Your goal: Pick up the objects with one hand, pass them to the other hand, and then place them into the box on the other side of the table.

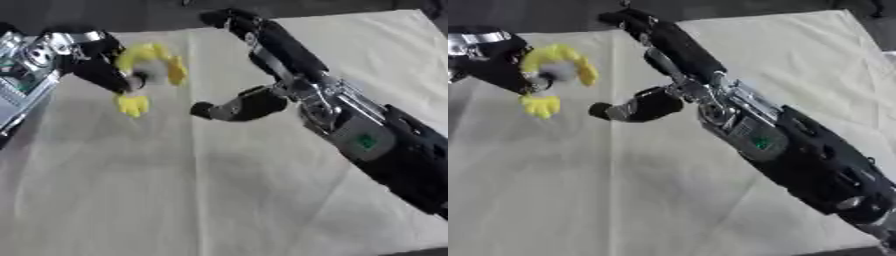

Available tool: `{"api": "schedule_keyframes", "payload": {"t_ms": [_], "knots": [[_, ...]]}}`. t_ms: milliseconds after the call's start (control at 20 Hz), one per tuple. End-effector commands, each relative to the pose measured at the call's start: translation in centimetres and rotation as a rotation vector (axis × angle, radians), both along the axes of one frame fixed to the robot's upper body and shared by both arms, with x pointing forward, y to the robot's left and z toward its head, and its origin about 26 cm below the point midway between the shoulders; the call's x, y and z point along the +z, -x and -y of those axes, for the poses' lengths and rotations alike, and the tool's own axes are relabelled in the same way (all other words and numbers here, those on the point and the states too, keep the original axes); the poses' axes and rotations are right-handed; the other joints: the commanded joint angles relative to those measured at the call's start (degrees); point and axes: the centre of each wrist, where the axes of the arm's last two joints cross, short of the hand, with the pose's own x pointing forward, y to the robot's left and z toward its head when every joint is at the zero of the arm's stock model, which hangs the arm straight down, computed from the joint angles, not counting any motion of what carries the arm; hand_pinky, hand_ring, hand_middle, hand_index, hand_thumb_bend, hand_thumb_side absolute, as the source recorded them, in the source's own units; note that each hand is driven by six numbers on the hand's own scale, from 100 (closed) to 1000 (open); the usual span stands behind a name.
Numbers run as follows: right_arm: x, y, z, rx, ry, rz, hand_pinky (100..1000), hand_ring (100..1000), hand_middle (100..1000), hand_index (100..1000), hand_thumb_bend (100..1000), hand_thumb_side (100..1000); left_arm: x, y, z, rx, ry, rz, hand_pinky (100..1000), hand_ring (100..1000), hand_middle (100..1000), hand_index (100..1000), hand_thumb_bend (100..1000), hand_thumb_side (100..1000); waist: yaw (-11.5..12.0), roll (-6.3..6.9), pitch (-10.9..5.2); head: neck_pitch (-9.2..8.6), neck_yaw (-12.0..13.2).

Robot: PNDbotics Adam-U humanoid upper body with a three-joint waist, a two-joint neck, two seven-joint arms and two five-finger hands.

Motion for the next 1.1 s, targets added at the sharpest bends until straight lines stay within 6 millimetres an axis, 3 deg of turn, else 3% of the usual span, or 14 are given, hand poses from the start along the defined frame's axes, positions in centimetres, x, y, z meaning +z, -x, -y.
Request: {"api": "schedule_keyframes", "payload": {"t_ms": [50, 300, 450, 600, 700, 900, 1100], "knots": [[0.9, 0.3, 0.8, -0.023, 0.037, 0.036, 846, 872, 848, 936, 639, 471, 1.6, -0.8, -3.3, 0.081, -0.002, 0.067, 657, 472, 338, 370, 212, 100, 0.05, 0.28, -1.45, 0.54, 0.8], [0.8, 0.3, 1.8, -0.041, 0.078, 0.035, 859, 877, 859, 928, 628, 449, 2.7, -1.7, -9.0, 0.23, 0.015, 0.163, 652, 465, 334, 368, 184, 100, 0.22, 0.14, -1.47, 0.42, 3.96], [0.4, 0.5, 3.4, -0.072, 0.12, 0.004, 869, 883, 877, 927, 632, 379, 2.7, -1.9, -13.2, 0.335, 0.014, 0.228, 661, 468, 334, 370, 177, 100, 0.35, -0.26, -1.36, 0.1, 7.37], [0.3, 0.6, 4.4, -0.087, 0.121, -0.002, 870, 883, 877, 928, 635, 372, 2.9, -1.5, -17.3, 0.432, 0.006, 0.299, 661, 467, 333, 370, 177, 100, -0.06, -0.43, -1.15, -0.24, 9.19], [0.4, 0.6, 4.4, -0.083, 0.118, 0.001, 871, 873, 868, 923, 647, 338, 3.0, -1.0, -18.9, 0.462, 0.005, 0.33, 659, 463, 329, 366, 175, 100, -0.44, -0.53, -1.0, -0.53, 10.14], [0.1, 1.0, 6.7, -0.15, 0.106, 0.015, 867, 861, 858, 912, 658, 290, 2.9, -0.3, -24.8, 0.664, -0.044, 0.38, 664, 474, 335, 375, 208, 100, -0.59, -1.14, -0.58, -2.22, 14.8], [0.0, 1.1, 7.3, -0.126, 0.084, 0.042, 863, 856, 853, 909, 654, 284, 3.5, 0.6, -29.5, 0.801, -0.079, 0.476, 672, 489, 348, 385, 260, 100, -1.59, -1.48, -0.01, -3.89, 19.26]]}}
